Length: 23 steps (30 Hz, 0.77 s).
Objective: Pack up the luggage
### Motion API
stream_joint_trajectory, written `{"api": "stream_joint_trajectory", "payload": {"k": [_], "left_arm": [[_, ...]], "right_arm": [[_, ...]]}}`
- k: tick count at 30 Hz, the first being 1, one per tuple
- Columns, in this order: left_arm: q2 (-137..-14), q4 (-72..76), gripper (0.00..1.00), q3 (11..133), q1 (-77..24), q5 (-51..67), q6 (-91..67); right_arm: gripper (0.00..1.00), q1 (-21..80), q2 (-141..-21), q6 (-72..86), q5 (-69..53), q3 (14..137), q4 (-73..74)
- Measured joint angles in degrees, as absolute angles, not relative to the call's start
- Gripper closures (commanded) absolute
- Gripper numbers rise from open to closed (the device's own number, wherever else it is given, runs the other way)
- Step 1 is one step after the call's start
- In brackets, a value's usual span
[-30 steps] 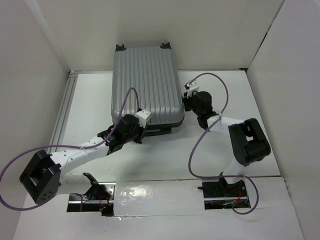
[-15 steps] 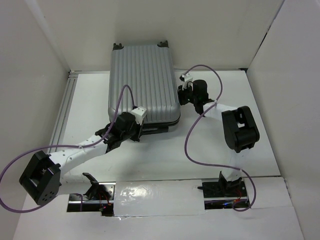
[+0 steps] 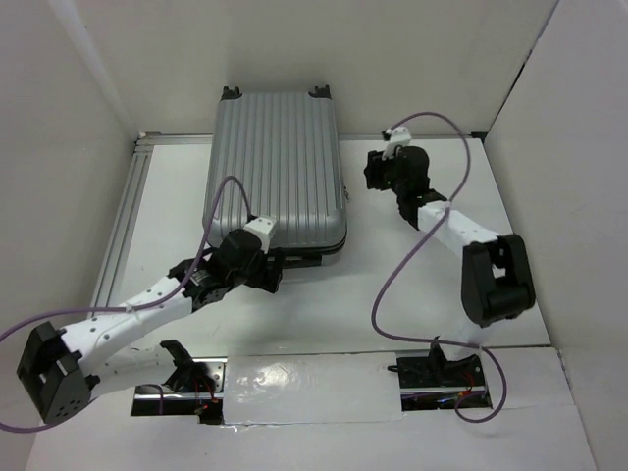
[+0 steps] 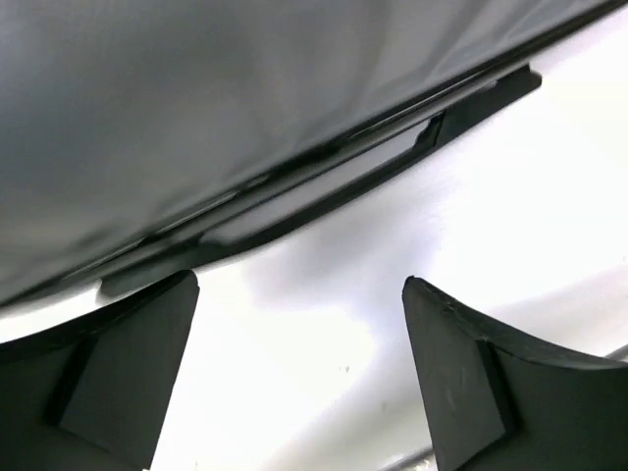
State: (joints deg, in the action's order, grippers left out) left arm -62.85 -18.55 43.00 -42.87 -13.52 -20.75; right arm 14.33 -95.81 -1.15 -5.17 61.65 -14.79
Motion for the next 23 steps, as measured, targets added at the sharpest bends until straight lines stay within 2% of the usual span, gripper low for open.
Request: {"api": "stream_joint_trajectory", "payload": {"k": [1, 2, 3, 12, 19, 23], "left_arm": [[-61.10, -21.06, 0.00, 43.44, -43.33, -14.41, -22.06], [-59.20, -23.55, 0.00, 43.99, -43.92, -15.66, -23.83], [-57.49, -25.93, 0.00, 44.66, -44.29, -16.47, -25.47], [-46.70, -42.65, 0.00, 56.05, -47.57, -19.33, -37.80], [-44.51, -46.89, 0.00, 68.03, -47.57, -28.71, -43.22], [-48.53, -49.41, 0.00, 72.86, -47.55, -33.87, -46.19]], "right_arm": [[0.28, 13.63, -93.62, -0.62, -3.49, 61.63, -15.09], [0.09, 12.93, -90.94, -0.49, -1.93, 61.56, -15.46], [0.00, 12.25, -88.47, 0.32, -0.64, 61.36, -15.57], [0.00, 11.44, -68.62, 5.96, 5.72, 57.01, -13.32], [0.00, 11.49, -61.21, 17.19, 11.53, 56.29, -3.66], [0.00, 11.49, -60.27, 21.19, 13.34, 55.64, 0.05]]}}
